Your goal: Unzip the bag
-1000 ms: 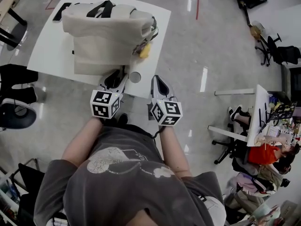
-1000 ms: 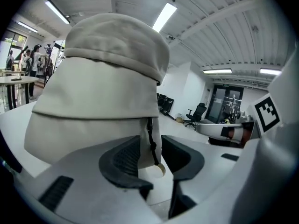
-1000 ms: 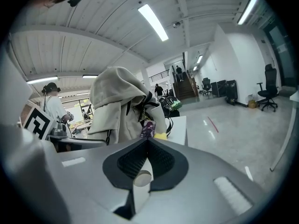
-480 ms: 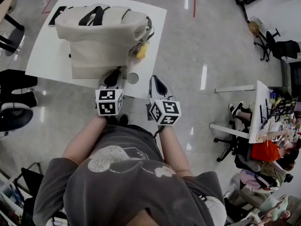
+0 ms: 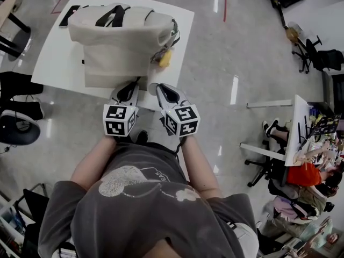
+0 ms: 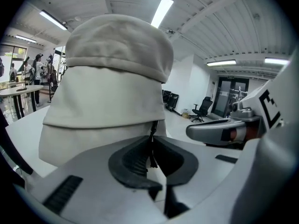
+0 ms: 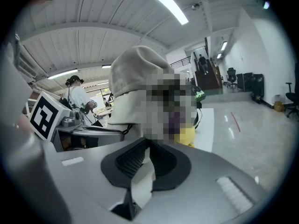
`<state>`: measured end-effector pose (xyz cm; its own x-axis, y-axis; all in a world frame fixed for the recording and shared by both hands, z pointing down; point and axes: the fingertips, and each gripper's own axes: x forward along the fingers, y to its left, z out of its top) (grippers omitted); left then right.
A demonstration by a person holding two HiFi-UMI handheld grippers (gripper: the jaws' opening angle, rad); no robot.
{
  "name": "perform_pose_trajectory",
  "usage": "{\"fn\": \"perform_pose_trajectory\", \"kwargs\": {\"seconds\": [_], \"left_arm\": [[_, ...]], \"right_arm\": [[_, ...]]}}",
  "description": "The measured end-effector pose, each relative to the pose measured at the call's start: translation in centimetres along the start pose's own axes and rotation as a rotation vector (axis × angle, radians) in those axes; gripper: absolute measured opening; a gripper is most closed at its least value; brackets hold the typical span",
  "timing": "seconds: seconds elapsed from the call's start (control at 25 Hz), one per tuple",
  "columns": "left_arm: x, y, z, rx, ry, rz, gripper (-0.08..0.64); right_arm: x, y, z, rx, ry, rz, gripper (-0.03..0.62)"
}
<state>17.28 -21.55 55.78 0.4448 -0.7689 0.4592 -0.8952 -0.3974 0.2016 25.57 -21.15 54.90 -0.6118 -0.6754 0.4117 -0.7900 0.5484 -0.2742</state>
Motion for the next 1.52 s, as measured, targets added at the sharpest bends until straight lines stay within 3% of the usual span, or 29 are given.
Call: {"fn": "perform_pose_trajectory", "kwargs": {"seconds": [0.2,0.28,0.36,0.44,0.56,0.92,1.12,1.52], "left_arm": [[-1.6,-0.7,1.4,0.06,-0.032,-0.069,0.035],[-2.1,-1.1,1.8,0.073,-0.034,-0.101,0.035],[-2.5,-1.2,2.1,0.085,-0.032,-0.129,0.035],[-2.9,-1.3,2.2,0.101,-0.025,-0.16,0.035],[-3.4,-1.1,2.2,0.119,-0.018,-0.196,0.035],[-4.3,0.7,2.5,0.104,-0.03,-0.259,0.034],[-4.7,1.8,3.1,0.141,-0.042,-0.282,0.034],[-5.0,4.5,2.6,0.136,-0.043,-0.252,0.034]], "right_arm": [[2.4,1.6,0.6,-0.016,0.027,0.058,0.112],[3.4,1.9,0.9,-0.003,0.037,0.079,0.12],[4.1,2.2,1.0,0.018,0.043,0.09,0.106],[4.4,2.7,1.2,0.013,0.04,0.088,0.043],[3.8,3.6,1.7,-0.002,-0.001,0.069,0.023],[2.6,4.0,2.2,-0.005,-0.079,-0.032,0.02],[2.3,4.1,2.5,-0.001,-0.092,-0.062,0.02],[1.7,3.4,2.4,0.012,-0.1,-0.095,0.02]]}}
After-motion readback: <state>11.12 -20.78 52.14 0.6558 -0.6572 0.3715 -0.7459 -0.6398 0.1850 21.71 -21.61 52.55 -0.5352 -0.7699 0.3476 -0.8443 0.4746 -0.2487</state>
